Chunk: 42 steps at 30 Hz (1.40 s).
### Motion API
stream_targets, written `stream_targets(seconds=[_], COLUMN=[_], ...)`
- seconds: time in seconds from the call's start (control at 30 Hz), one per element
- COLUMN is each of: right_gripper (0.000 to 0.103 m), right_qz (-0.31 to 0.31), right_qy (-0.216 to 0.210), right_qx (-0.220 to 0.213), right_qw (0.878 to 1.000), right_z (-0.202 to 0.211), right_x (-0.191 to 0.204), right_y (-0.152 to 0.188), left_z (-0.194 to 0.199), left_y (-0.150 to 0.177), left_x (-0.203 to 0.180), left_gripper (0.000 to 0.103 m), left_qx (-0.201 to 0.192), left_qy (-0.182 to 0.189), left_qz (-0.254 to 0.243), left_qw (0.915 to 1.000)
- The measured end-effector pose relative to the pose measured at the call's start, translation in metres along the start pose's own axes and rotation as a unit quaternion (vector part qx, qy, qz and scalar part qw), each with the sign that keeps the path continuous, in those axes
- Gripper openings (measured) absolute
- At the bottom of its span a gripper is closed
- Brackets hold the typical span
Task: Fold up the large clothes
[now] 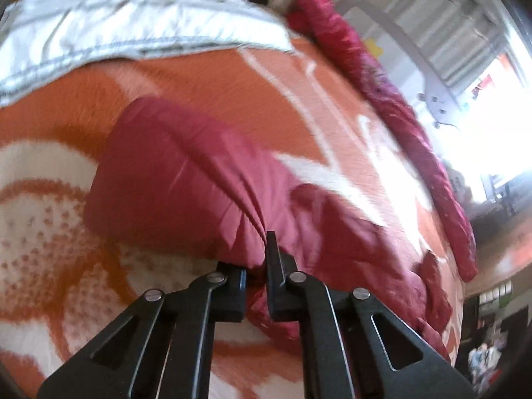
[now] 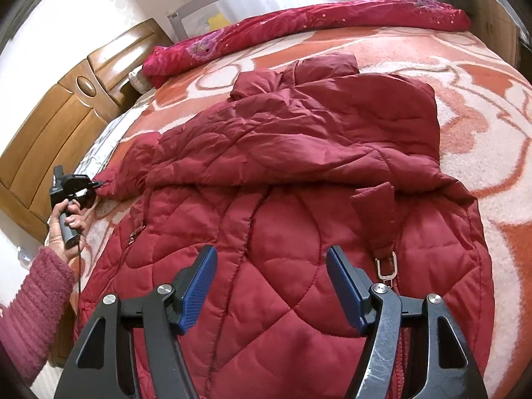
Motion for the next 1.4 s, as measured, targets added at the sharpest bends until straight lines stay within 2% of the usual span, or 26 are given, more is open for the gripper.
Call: stream_targets(seconds=[0.17, 0.27, 0.47, 0.63, 0.9, 1.13, 1.33, 1.37, 1.4], right_gripper=[0.07, 0.07, 0.07, 0.07, 0.07, 0.071, 0.071, 0.073, 0.081], right_qz=[-0.016, -0.02, -0.041, -0.054, -0.081, -0.12, -0.15, -0.158, -0.168], right_qy=[-0.011, -0.016, -0.024, -0.031, -0.049, -0.078, -0.113, -0.121, -0.133], right_qx=[-0.004, -0.006, -0.026, -0.042, -0.061, -0.082, -0.085, -0.083, -0.081], right_qw=[1.0, 1.0, 0.999, 0.997, 0.994, 0.986, 0.978, 0.976, 0.973], right_z=[-0.001, -0.001, 0.007, 0.015, 0.023, 0.031, 0.024, 0.021, 0.017], right_x=[-0.002, -0.004, -0.014, -0.02, -0.032, -0.051, -0.066, -0.068, -0.07], right_y=[0.0, -0.004, -0.019, -0.027, -0.038, -0.054, -0.074, -0.078, -0.082], left_z=[0.043, 0.064, 0.094, 0.105, 0.116, 0.1, 0.083, 0.08, 0.078], left_y=[0.008, 0.02, 0.068, 0.113, 0.178, 0.253, 0.304, 0.31, 0.315], left_x=[-0.05, -0.088, -0.166, -0.216, -0.278, -0.321, -0.336, -0.337, -0.337], left_gripper=[0.005, 0.005, 0.005, 0.005, 0.005, 0.005, 0.005, 0.005, 0.005], left_qx=[-0.033, -0.045, -0.051, -0.047, -0.029, -0.007, 0.005, 0.004, 0.004], left_qy=[0.047, 0.076, 0.125, 0.155, 0.203, 0.201, 0.188, 0.183, 0.177], left_qz=[-0.048, -0.086, -0.18, -0.248, -0.327, -0.408, -0.468, -0.478, -0.487], left_qw=[0.9972, 0.9924, 0.9743, 0.9551, 0.9224, 0.8904, 0.8637, 0.8594, 0.8553])
Point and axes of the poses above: each gripper's, at about its wrist camera, not at the fingertips, and z roughly against the way its jaws point, x to its left, y to its underside, the point moved 7 cm from there along -z, roughly the way its jaws point, and after that the axes turned 12 degrees about -y, right-handed, at the moved point
